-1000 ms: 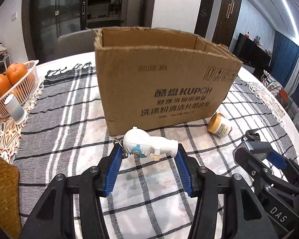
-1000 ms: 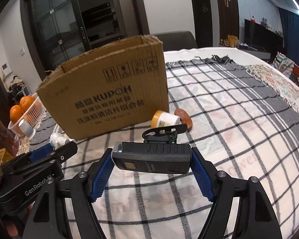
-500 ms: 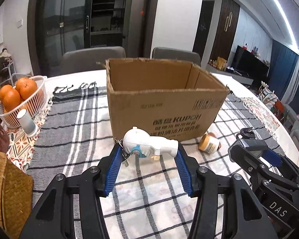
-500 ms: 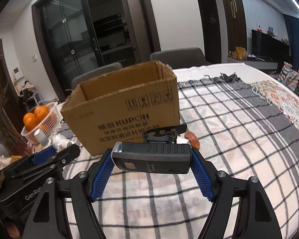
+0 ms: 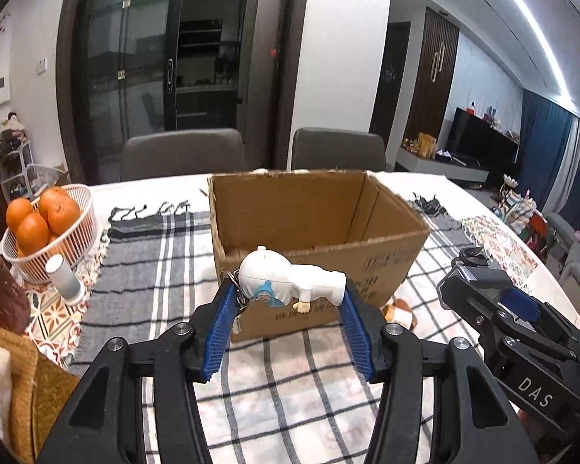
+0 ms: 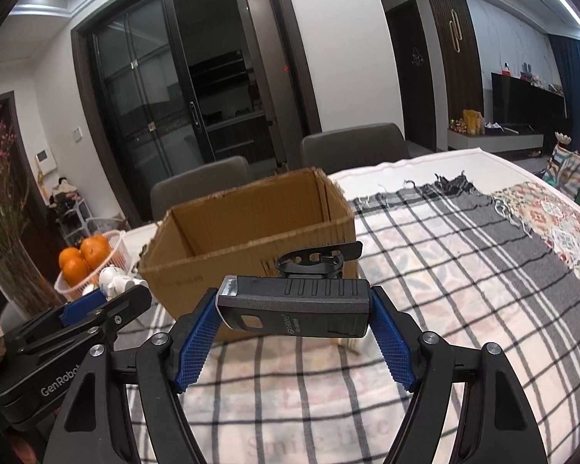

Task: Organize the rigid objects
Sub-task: 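Lift and carry the flashlight with the right gripper while the left carries the figurine over the box, then open the right gripper to drop the flashlight while the left releases the figurine into the box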

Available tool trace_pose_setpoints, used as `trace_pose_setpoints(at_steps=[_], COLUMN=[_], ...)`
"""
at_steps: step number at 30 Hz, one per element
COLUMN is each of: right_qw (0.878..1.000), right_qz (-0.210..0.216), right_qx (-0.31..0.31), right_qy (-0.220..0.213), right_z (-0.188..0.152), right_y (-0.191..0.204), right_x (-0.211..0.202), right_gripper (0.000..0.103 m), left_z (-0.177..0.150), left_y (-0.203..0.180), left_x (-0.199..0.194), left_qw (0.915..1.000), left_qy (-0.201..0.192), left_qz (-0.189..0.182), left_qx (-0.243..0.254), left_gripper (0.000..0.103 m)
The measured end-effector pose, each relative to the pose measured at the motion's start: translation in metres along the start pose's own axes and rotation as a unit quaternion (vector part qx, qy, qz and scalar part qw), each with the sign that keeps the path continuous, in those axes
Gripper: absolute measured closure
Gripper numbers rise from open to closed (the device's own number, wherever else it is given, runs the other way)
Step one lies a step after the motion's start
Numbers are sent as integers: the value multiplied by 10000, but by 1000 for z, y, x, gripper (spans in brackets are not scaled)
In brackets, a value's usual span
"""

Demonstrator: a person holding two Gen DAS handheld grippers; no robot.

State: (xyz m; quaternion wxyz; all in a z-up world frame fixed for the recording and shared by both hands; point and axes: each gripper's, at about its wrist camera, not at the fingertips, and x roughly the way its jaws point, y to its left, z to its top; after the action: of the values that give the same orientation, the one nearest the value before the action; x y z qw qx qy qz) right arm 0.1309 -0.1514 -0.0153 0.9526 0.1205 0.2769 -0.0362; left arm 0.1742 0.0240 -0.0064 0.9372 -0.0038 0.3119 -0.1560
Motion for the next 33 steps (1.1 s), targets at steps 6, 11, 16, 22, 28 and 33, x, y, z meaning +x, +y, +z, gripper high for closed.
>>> trace_pose_setpoints(at_steps=[6,11,16,22,28,33], right_qw=[9998,9994,9992,9991,9989,9976], right_qz=[115,205,203,219,294,330], right_qx=[27,45,-16,-228,-373,-384], right_qy=[-178,-269,-335,-283,13,462], right_z=[19,34,49,66,89,108], right_y=[4,6,8,12,17,17], right_x=[-2,1,8,20,48,76], right_gripper=[27,27,27,30,54,58], left_z=[20,36,49,63,84,97], left_y=[0,0,2,6,13,15], left_x=[-6,-7,-1,14,45,77], left_qw=[9999,9996,9996,9999,9995,9967], left_qy=[-163,-275,-260,-94,223,753], left_qz=[13,61,94,30,-30,-116], left_qx=[-12,-12,-28,-110,-207,-267], left_gripper=[51,51,51,51,51,51])
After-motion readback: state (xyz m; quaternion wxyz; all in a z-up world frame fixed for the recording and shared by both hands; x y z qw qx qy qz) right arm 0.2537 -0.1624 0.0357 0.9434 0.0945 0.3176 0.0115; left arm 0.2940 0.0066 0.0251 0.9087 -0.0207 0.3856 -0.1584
